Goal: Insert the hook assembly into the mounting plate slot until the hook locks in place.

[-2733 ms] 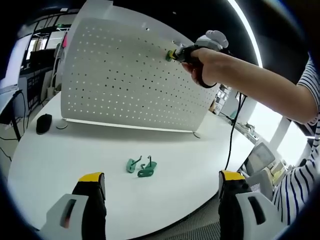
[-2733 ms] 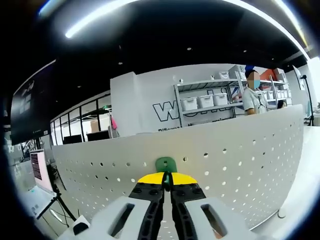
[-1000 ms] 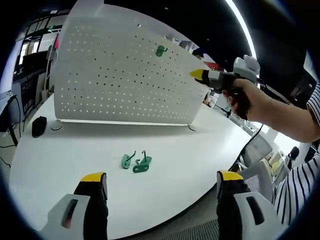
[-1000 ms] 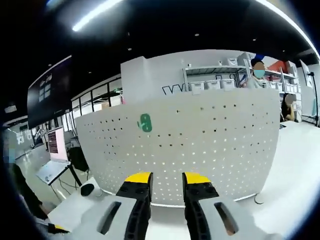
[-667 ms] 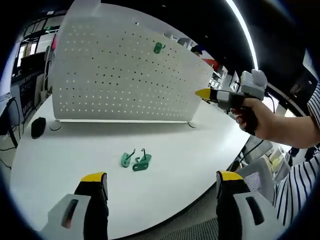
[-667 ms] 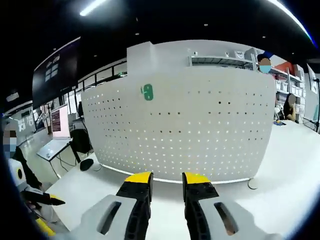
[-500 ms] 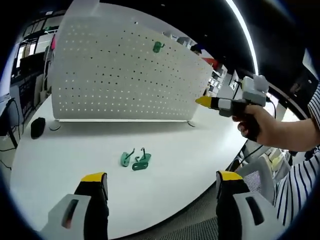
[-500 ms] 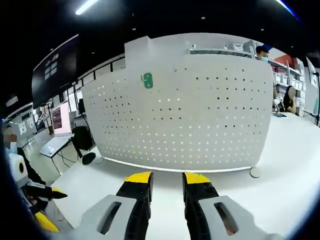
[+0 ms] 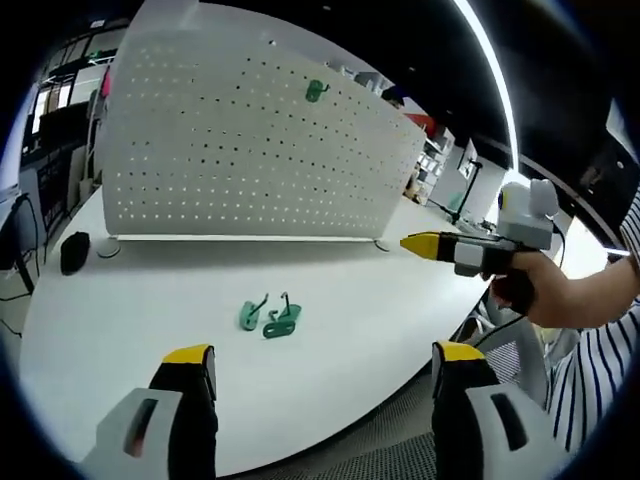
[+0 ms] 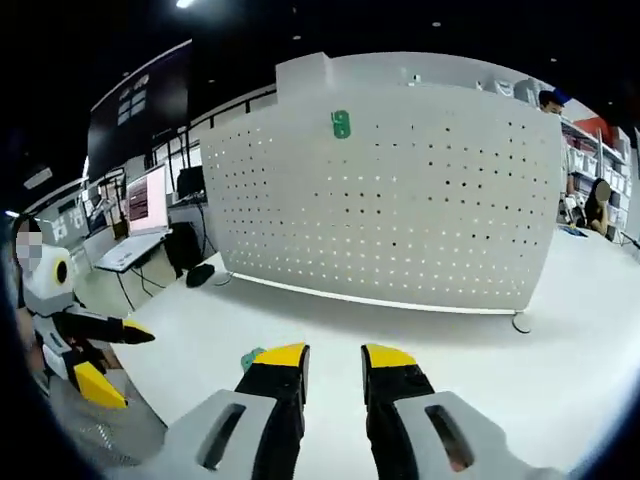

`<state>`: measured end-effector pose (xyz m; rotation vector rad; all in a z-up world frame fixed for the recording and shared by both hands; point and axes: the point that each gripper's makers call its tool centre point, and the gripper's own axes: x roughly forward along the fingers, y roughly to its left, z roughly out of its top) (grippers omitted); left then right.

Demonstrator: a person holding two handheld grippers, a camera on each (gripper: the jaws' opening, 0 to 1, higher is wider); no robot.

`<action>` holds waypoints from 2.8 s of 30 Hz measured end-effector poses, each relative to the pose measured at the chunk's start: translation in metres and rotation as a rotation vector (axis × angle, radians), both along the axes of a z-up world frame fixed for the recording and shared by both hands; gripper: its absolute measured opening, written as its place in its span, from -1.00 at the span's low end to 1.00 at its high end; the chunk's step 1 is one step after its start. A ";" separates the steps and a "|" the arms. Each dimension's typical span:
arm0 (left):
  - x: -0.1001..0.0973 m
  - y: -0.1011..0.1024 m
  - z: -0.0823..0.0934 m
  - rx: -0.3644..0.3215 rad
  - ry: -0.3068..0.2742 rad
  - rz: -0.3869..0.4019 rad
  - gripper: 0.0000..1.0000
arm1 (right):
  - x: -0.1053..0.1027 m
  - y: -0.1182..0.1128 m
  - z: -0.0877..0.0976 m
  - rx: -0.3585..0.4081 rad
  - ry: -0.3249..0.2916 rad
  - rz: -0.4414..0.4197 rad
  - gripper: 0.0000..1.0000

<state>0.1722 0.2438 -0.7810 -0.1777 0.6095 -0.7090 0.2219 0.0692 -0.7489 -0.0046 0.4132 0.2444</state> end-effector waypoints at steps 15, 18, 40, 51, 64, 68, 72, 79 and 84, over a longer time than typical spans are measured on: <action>-0.005 -0.004 -0.004 0.038 0.003 -0.035 0.79 | -0.040 0.026 -0.008 -0.295 -0.069 0.265 -0.60; -0.006 -0.004 -0.005 0.045 0.001 -0.042 0.78 | -0.048 0.031 -0.014 -0.278 -0.047 0.290 -0.59; -0.005 -0.002 -0.010 0.058 0.025 -0.038 0.75 | -0.038 0.062 -0.047 -0.246 0.090 0.452 -0.57; 0.000 0.004 -0.011 0.049 0.035 0.007 0.74 | -0.003 0.080 -0.077 -0.251 0.201 0.548 -0.58; 0.002 0.007 -0.012 0.059 0.037 0.026 0.71 | 0.042 0.103 -0.101 -0.274 0.277 0.670 -0.71; 0.003 0.009 -0.014 0.057 0.047 0.041 0.71 | 0.050 0.107 -0.109 -0.302 0.291 0.704 -0.71; 0.006 0.013 -0.015 0.069 0.047 0.063 0.70 | 0.061 0.109 -0.115 -0.312 0.298 0.721 -0.71; 0.007 0.013 -0.018 0.078 0.060 0.070 0.66 | 0.071 0.111 -0.130 -0.322 0.330 0.745 -0.82; 0.008 0.015 -0.019 0.087 0.060 0.078 0.63 | 0.079 0.113 -0.136 -0.346 0.330 0.777 -0.82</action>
